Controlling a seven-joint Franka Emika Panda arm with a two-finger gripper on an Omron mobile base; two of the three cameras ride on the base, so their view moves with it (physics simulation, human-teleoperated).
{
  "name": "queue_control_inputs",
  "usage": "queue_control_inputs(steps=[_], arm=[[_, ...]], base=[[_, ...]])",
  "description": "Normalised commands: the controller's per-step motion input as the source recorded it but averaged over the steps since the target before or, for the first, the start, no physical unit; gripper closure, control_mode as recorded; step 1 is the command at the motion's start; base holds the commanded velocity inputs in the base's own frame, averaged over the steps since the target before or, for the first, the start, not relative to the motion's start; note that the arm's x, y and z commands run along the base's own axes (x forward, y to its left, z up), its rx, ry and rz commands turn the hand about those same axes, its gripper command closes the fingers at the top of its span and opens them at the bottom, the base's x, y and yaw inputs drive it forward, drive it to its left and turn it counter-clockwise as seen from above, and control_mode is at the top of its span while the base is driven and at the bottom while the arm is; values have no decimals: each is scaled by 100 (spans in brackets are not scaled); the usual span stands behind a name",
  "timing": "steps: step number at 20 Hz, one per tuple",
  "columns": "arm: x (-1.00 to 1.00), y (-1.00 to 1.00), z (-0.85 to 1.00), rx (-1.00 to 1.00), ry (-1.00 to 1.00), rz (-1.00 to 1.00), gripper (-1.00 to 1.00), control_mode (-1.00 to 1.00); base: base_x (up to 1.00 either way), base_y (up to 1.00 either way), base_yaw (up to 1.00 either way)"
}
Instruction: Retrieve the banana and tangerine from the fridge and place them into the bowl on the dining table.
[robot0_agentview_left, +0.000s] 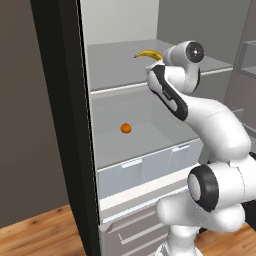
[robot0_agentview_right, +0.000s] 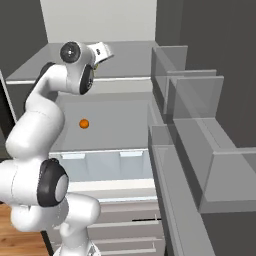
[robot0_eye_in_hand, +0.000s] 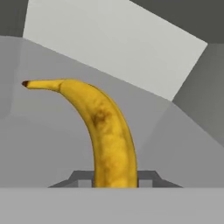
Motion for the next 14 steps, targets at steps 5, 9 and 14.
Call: queue_control_inputs(steps=[5, 9, 14], arm=[[-100, -15, 12, 21, -3, 0, 100, -100], [-98, -11, 5, 7, 13, 1, 100, -100], [-67, 0, 4, 0, 1, 0, 100, -100]], base=[[0, 0, 0], [0, 0, 0], [0, 0, 0]])
